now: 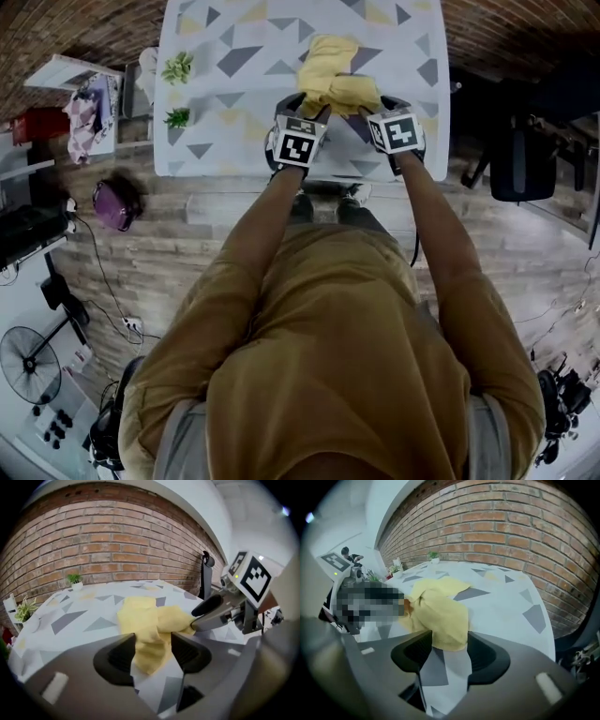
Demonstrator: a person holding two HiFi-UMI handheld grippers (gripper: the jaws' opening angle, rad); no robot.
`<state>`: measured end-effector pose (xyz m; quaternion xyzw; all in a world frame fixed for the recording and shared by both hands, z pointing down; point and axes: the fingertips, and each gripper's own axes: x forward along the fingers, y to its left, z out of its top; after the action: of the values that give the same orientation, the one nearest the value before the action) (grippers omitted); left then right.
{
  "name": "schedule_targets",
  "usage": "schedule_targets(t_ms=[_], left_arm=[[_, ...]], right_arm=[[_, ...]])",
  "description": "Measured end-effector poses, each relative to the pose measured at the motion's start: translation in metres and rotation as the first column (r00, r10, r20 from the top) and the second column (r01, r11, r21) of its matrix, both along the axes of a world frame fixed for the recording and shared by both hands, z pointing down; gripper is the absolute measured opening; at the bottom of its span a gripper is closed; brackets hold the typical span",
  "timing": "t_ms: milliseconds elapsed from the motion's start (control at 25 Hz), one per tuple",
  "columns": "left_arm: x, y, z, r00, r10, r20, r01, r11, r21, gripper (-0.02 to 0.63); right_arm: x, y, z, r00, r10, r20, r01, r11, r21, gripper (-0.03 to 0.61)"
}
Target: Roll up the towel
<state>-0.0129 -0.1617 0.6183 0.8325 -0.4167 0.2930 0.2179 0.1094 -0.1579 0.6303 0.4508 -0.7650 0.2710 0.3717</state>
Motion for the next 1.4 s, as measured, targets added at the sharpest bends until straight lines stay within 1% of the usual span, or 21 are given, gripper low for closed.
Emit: schedule_targets(t_ms=[40,80,120,160,240,360,480,560,640,680,720,840,920,1000,1040,1080,1160,1240,1280,1320,1400], left_arm=[[0.001,-0.003,0.002,1.000,-0.010,0.002,0.010,1.000,-0.003,0.289],[0.001,-0.005,0.003,1.000,-0.021,0.006,0.021,1.000,-0.004,0.259],[-0.002,-0.007,0.004,0.999,-0.036,0.009,0.036,0.999,-0.008,0.190],[-0.007,-0.009,0.005,0.998,-0.059,0.003,0.059,0.998,-0.015,0.117],[-0.026,-0.012,0.005,0.993,-0.118,-0.030,0.117,0.993,-0.025,0.085],[-0.058,-0.012,-0.001,0.971,-0.213,-0.105,0.211,0.977,-0.033,0.081],[-0.087,-0.002,-0.005,0.940,-0.290,-0.179,0.280,0.957,-0.079,0.081],[-0.096,0.007,-0.005,0.914,-0.322,-0.247,0.300,0.946,-0.126,0.081],[-0.096,0.018,-0.009,0.899,-0.319,-0.301,0.287,0.947,-0.145,0.081],[-0.091,0.023,-0.012,0.904,-0.294,-0.312,0.263,0.955,-0.137,0.081],[-0.082,0.029,-0.015,0.916,-0.253,-0.310,0.226,0.967,-0.121,0.081],[-0.046,0.044,-0.017,0.966,-0.086,-0.244,0.074,0.995,-0.061,0.082],[-0.025,0.053,-0.011,0.986,0.030,-0.163,-0.037,0.999,-0.035,0.083],[-0.009,0.063,-0.002,0.985,0.149,-0.083,-0.152,0.988,-0.030,0.084],[-0.002,0.068,0.000,0.977,0.204,-0.059,-0.206,0.978,-0.034,0.084],[0.005,0.073,0.000,0.967,0.252,-0.041,-0.253,0.967,-0.032,0.123],[0.010,0.080,-0.006,0.943,0.332,0.018,-0.332,0.943,0.005,0.288],[0.006,0.088,-0.014,0.906,0.407,0.119,-0.417,0.905,0.078,0.304],[0.003,0.094,-0.015,0.876,0.447,0.180,-0.469,0.876,0.107,0.304],[-0.002,0.100,-0.012,0.839,0.490,0.238,-0.526,0.842,0.119,0.302],[-0.009,0.113,0.002,0.754,0.575,0.318,-0.628,0.772,0.092,0.301]], right_arm=[[0.000,0.000,0.002,1.000,-0.002,-0.004,0.002,1.000,0.000,0.234],[0.000,0.000,0.003,1.000,-0.004,-0.007,0.004,1.000,0.000,0.199],[0.000,0.001,0.004,1.000,-0.007,-0.006,0.007,1.000,-0.004,0.127],[0.000,0.002,0.005,1.000,-0.009,0.002,0.009,1.000,-0.009,0.071],[0.000,0.003,0.005,1.000,-0.013,0.023,0.013,1.000,-0.015,0.041],[0.003,0.004,0.003,0.999,-0.011,0.042,0.011,1.000,-0.010,0.034],[0.005,0.013,-0.003,0.995,0.022,0.097,-0.020,1.000,-0.024,0.032],[0.003,0.022,-0.008,0.986,0.048,0.157,-0.040,0.998,-0.055,0.032],[-0.003,0.035,-0.008,0.972,0.075,0.223,-0.052,0.993,-0.108,0.032],[-0.007,0.042,-0.006,0.964,0.089,0.251,-0.056,0.989,-0.137,0.032],[-0.010,0.049,-0.005,0.956,0.102,0.274,-0.059,0.985,-0.162,0.032],[-0.020,0.069,-0.003,0.931,0.144,0.335,-0.068,0.971,-0.229,0.032],[-0.025,0.083,-0.001,0.917,0.171,0.362,-0.074,0.961,-0.266,0.034],[-0.026,0.095,0.004,0.925,0.168,0.340,-0.071,0.957,-0.280,0.034],[-0.024,0.098,0.007,0.937,0.153,0.314,-0.064,0.959,-0.275,0.034],[-0.022,0.101,0.008,0.949,0.133,0.285,-0.056,0.963,-0.264,0.034],[-0.019,0.102,0.007,0.965,0.097,0.244,-0.037,0.970,-0.239,0.035],[-0.021,0.104,0.006,0.970,0.060,0.235,-0.002,0.971,-0.238,0.035],[-0.023,0.106,0.006,0.971,0.040,0.238,0.019,0.969,-0.245,0.037],[-0.025,0.108,0.007,0.971,0.024,0.240,0.038,0.967,-0.252,0.037],[-0.028,0.114,0.007,0.970,-0.008,0.244,0.076,0.960,-0.271,0.037]])
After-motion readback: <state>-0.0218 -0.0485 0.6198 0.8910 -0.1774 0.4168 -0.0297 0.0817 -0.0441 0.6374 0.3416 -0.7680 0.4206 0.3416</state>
